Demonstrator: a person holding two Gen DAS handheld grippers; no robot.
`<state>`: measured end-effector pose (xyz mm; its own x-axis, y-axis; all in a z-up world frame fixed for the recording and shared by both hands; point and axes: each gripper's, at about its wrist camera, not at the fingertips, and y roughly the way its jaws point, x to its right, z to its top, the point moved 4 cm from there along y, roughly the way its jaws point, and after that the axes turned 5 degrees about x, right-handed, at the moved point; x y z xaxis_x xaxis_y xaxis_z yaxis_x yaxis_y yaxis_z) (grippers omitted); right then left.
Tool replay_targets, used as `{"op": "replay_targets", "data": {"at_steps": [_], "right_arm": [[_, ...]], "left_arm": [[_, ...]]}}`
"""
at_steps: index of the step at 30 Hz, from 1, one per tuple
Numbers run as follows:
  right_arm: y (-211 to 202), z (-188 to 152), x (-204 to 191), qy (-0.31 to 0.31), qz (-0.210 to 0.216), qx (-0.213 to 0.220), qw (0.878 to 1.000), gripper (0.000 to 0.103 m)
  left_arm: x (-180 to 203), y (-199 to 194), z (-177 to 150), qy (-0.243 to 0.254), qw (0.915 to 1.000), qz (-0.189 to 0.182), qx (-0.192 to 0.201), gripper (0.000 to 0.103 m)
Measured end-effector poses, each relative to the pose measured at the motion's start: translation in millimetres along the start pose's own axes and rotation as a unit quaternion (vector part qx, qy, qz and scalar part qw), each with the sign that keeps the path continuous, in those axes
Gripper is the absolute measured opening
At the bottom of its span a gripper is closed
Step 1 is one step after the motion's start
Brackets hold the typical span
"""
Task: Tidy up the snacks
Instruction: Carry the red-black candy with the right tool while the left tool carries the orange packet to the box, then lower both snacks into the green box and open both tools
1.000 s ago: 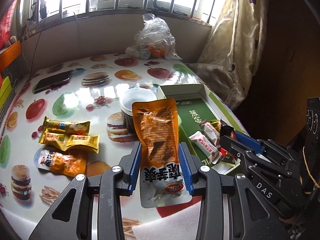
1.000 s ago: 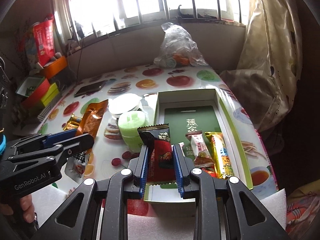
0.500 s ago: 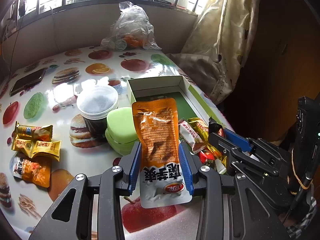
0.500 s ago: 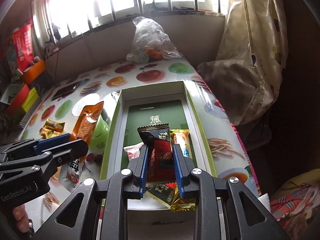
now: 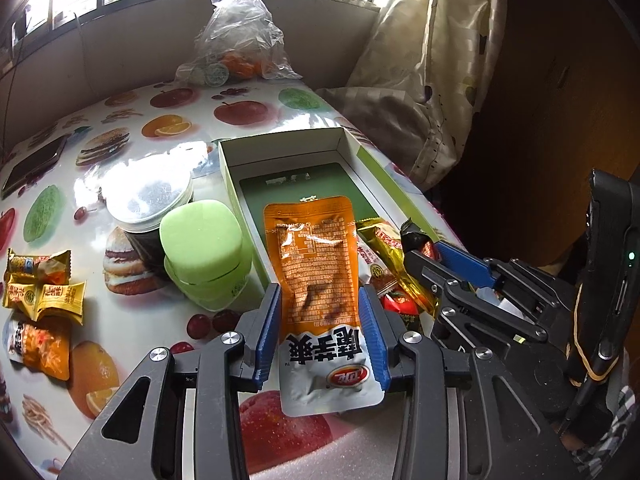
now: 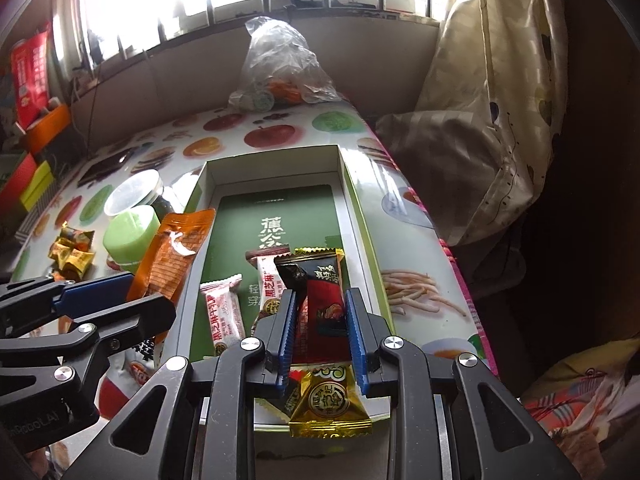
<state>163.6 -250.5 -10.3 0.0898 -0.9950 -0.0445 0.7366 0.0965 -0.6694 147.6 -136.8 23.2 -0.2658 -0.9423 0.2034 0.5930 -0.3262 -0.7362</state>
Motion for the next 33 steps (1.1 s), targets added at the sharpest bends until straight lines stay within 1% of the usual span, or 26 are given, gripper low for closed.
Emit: {"op": "replay_targets", "data": {"at_steps": [7, 12, 19, 21, 28, 33], "right_arm": [[1, 0, 0, -0.006, -0.001, 0.004, 1.0, 0.023], [1, 0, -1, -0.003, -0.003, 0.003, 1.0, 0.029], [1, -2, 0, 0.003, 0.0, 0.0, 1.0, 0.033], [1, -2, 1, 0.004, -0.001, 0.001, 1.0, 0.037], [-3, -2, 1, 0.004, -0.001, 0.005, 1.0, 0.041], [-7, -2, 0, 0.003, -0.006, 0.007, 1.0, 0.043]], "left_arm": [[0, 9, -1, -0.003, 0.9999, -0.002, -0.013, 0.044], [-2, 11, -2, -0.006, 0.9998, 0.004, -0.016, 0.045], [-1, 11, -4, -0.003, 0.9998, 0.004, -0.018, 0.047], [0, 11, -4, -0.004, 0.9998, 0.003, -0.018, 0.048], [-1, 9, -5, -0.006, 0.9998, 0.006, -0.017, 0.051], [-2, 3, -4, -0.007, 0.9999, 0.005, -0.01, 0.051]]}}
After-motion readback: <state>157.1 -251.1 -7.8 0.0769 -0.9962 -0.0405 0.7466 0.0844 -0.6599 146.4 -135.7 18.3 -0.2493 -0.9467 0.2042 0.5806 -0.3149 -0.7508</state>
